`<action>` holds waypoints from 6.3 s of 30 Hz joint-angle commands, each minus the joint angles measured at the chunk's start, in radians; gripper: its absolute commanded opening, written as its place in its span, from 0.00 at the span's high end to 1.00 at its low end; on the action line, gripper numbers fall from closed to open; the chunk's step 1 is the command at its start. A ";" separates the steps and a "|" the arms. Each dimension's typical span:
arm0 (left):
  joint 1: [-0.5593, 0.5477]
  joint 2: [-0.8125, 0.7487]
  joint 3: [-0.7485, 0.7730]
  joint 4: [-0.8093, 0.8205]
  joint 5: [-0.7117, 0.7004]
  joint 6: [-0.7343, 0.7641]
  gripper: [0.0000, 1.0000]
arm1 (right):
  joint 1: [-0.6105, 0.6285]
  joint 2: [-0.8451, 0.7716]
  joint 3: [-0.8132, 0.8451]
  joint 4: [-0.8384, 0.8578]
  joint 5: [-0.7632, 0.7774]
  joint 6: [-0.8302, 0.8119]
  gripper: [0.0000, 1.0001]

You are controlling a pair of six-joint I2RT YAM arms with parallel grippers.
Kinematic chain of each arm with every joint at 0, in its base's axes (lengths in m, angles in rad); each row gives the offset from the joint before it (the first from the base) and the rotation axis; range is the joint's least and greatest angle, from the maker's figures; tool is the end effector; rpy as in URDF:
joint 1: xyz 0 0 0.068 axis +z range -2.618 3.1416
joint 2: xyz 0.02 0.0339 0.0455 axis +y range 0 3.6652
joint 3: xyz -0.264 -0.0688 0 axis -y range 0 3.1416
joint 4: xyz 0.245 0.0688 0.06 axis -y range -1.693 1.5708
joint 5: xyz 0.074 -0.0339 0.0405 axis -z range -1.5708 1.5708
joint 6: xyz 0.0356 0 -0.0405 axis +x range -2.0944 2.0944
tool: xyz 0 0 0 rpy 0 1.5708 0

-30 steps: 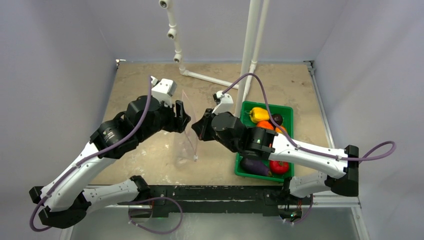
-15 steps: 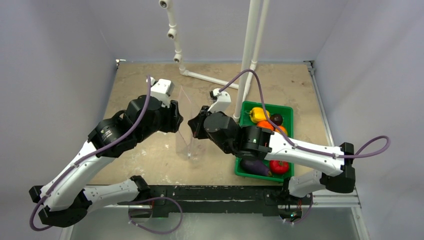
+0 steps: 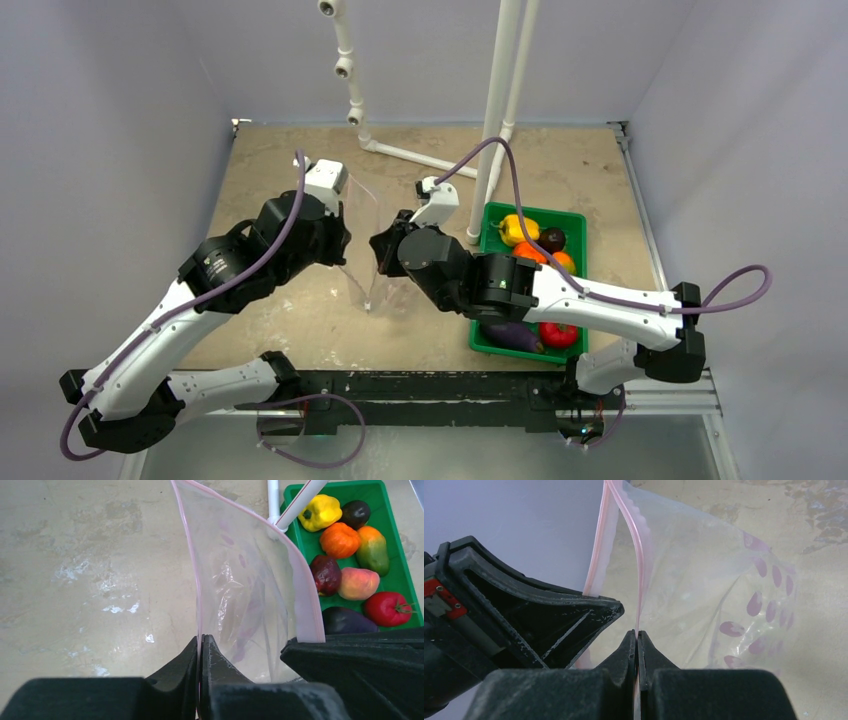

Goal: Place the food in the zip-top bag and seal the zipper
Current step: Open the zipper of the food storage bag at the center of the board, then pick up the fake vegetable from the bin, then place the fake vegetable in the zipper food storage bag.

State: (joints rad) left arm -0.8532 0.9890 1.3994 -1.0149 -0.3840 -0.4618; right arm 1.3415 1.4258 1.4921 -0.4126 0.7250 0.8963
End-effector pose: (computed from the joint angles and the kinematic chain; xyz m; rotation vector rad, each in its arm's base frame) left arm 0.1177 -0.1145 0.4260 0.2016 2.1372 -0.3561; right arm 0.0950 0.3034 0.4167 0.0723 1.9172 0.8643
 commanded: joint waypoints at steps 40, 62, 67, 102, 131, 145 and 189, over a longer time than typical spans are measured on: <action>-0.005 0.098 -0.203 0.150 -0.125 0.065 1.00 | -0.277 -0.059 -0.460 0.235 -0.248 0.063 0.90; -0.003 -0.004 -0.427 0.382 -0.110 0.079 1.00 | -0.277 -0.325 -0.406 -0.188 -0.192 0.172 0.32; -0.004 -0.033 -0.447 0.384 -0.112 0.087 1.00 | -0.277 -0.364 -0.419 -0.338 -0.187 0.260 0.23; -0.004 -0.163 -0.514 0.426 0.056 0.107 1.00 | -0.617 -0.150 -0.560 -0.376 -0.180 0.328 0.19; -0.004 -0.190 -0.533 0.452 0.168 0.131 1.00 | -0.620 -0.045 -0.607 -0.331 -0.221 0.427 0.52; -0.004 -0.169 -0.535 0.455 0.153 0.130 1.00 | -0.593 -0.226 -0.438 -0.335 -0.220 0.223 0.88; -0.003 -0.140 -0.539 0.481 0.084 0.091 1.00 | -0.125 -0.148 -0.426 0.253 -0.350 -0.050 0.92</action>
State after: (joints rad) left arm -0.8581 0.8635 0.8631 -0.5758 -0.2920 -0.3565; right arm 1.2110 1.2846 1.0908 -0.2371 0.3920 0.8352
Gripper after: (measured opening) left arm 0.003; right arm 0.725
